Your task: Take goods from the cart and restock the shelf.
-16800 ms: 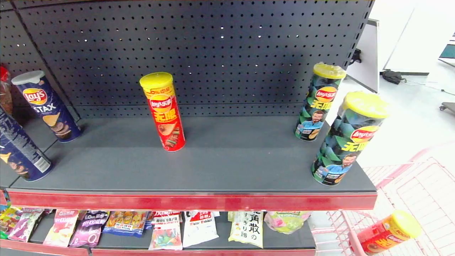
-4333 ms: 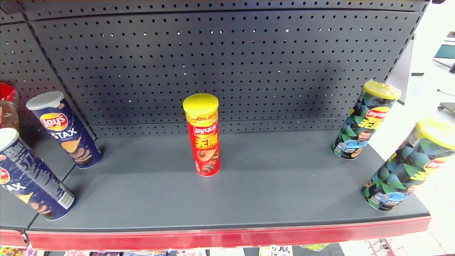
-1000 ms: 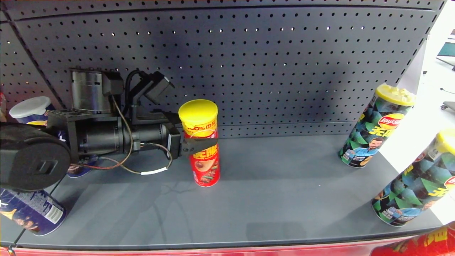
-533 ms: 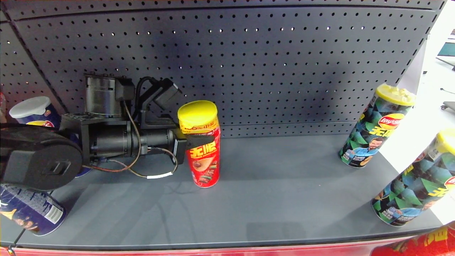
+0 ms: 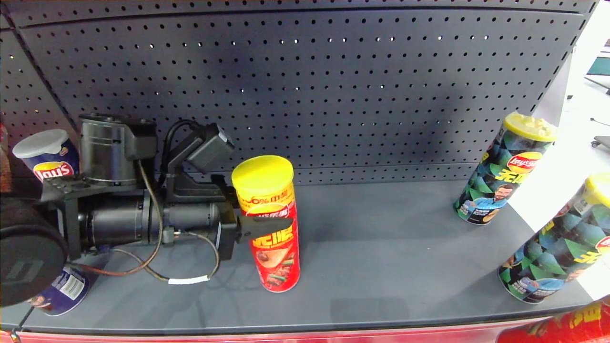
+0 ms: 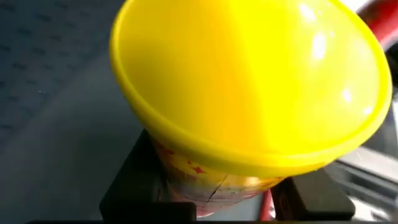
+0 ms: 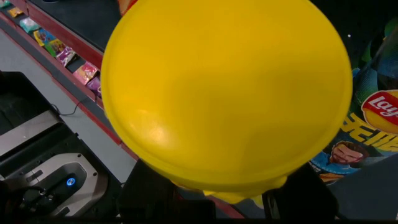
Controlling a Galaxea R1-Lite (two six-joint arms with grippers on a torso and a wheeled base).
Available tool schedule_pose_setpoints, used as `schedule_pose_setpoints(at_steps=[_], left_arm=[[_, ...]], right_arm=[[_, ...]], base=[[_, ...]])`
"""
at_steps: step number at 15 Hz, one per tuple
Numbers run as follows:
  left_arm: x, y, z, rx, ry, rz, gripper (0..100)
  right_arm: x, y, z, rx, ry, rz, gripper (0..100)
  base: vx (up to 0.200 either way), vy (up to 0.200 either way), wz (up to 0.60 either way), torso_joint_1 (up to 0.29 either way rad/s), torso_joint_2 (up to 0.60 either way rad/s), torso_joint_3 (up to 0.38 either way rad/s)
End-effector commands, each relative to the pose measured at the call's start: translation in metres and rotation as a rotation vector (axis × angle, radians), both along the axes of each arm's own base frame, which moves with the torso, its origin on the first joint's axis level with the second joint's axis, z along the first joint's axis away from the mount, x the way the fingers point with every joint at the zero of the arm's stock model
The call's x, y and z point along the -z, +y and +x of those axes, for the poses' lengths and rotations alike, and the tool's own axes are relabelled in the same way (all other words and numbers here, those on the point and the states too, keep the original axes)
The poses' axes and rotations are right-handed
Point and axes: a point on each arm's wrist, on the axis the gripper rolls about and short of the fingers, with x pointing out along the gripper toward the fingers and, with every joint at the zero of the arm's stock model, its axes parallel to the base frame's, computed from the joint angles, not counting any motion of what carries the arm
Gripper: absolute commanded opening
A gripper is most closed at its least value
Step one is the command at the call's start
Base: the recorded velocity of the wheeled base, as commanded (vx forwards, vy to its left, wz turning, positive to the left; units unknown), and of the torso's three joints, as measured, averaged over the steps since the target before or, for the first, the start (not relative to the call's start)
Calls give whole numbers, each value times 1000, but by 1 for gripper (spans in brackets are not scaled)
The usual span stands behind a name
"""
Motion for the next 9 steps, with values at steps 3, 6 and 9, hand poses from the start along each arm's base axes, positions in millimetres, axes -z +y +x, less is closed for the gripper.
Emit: schedule_pose_setpoints(at_steps=[3,6,9], left_arm=[[-4,-4,-22,62,-63,11,0],[-5,-6,-26,77,-66,9,0],[-1,-7,-33,93,-57,17,0]], right_arm=[[-2,0,0,-1,-6,3,0],[-3,0,-1,-1,-10,5,0],[-5,-1,-1,-1,-18,9,0]], base=[[0,0,0,0,0,0],[0,0,0,0,0,0],[0,0,0,0,0,0]])
